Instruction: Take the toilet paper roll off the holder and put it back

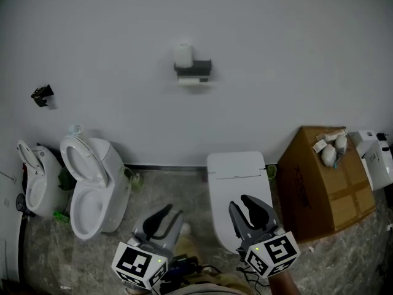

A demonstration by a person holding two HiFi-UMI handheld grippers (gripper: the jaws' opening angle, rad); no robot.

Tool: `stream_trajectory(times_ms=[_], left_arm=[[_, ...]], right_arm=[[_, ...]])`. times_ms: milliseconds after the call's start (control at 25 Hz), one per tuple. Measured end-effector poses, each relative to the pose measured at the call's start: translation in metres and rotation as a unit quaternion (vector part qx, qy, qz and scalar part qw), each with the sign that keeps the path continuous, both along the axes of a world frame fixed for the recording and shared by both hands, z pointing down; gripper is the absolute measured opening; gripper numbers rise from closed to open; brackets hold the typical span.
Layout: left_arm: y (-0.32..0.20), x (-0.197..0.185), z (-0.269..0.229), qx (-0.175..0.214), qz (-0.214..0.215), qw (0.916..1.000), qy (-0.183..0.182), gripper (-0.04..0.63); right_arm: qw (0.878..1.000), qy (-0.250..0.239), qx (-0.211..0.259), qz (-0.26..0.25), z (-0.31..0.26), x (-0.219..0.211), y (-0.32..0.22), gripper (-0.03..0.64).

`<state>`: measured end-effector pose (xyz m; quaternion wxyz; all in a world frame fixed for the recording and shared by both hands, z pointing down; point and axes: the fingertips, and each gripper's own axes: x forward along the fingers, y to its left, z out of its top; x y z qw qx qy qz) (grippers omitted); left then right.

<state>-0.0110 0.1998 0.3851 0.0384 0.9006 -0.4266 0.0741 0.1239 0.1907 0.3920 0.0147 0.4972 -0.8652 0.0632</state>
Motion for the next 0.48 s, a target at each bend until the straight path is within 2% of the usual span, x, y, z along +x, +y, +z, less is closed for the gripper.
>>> stream_trajectory(times_ms=[480], left_arm=[[-0.067, 0.011, -0.002, 0.003, 0.035, 0.9993, 0.014, 0.103]], right_arm=[[1.0, -0.005, 0.001, 0.028, -0.002, 0.005, -0.055, 0.109]])
